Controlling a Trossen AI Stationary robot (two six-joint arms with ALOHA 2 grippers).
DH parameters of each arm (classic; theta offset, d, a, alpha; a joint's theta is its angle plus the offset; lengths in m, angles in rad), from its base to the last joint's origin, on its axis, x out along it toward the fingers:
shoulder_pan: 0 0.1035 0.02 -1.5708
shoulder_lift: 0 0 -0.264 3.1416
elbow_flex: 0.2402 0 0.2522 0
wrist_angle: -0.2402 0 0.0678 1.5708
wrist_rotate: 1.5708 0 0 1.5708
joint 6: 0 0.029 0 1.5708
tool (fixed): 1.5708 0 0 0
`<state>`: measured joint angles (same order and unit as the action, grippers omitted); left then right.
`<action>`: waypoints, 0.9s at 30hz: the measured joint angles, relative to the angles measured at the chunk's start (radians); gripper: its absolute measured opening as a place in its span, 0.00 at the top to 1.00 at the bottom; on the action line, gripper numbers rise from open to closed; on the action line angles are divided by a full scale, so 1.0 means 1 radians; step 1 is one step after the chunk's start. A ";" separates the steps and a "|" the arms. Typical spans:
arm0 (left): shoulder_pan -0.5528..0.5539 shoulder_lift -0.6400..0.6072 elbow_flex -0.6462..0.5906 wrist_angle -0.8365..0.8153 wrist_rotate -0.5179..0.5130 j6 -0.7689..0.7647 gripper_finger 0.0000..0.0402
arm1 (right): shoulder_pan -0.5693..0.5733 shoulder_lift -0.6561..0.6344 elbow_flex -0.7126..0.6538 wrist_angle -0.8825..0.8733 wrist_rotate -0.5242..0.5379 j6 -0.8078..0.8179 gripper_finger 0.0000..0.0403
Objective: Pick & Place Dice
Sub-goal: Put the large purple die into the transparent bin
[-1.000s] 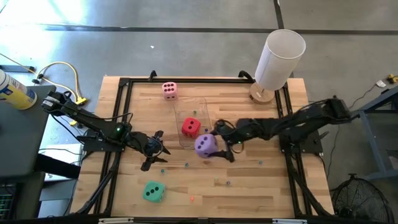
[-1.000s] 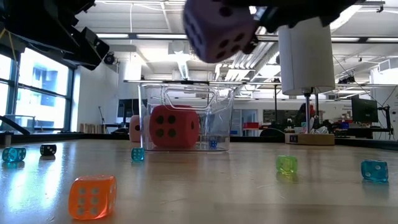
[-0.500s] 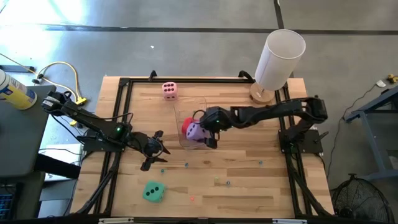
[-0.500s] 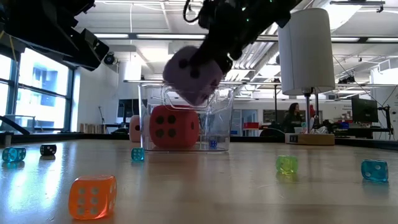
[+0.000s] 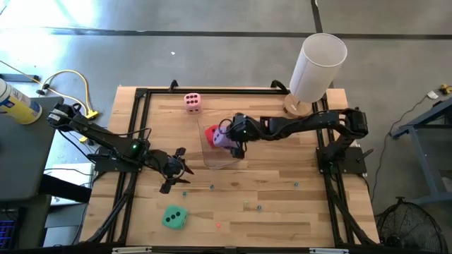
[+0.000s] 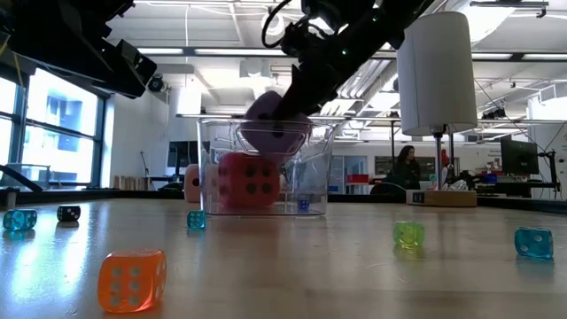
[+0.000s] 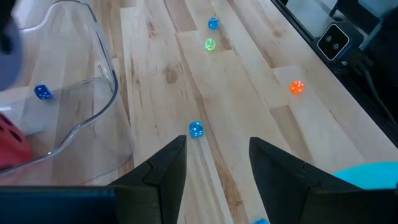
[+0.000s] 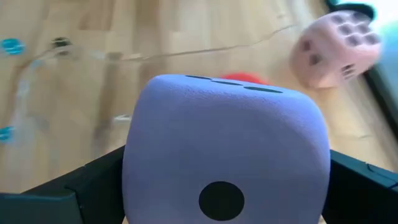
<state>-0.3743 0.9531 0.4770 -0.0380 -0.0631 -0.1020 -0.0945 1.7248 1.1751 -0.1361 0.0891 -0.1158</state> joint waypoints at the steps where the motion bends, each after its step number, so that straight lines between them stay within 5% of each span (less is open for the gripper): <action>1: 0.000 0.000 0.000 0.000 0.000 0.000 0.58 | -0.005 0.000 0.000 0.009 0.001 -0.009 0.01; 27: 0.000 0.000 0.000 -0.007 -0.002 -0.003 0.58 | 0.114 -0.009 0.000 0.039 0.041 -0.005 0.01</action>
<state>-0.3740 0.9531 0.4770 -0.0453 -0.0650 -0.1051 0.0196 1.7157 1.1748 -0.0972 0.1301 -0.1210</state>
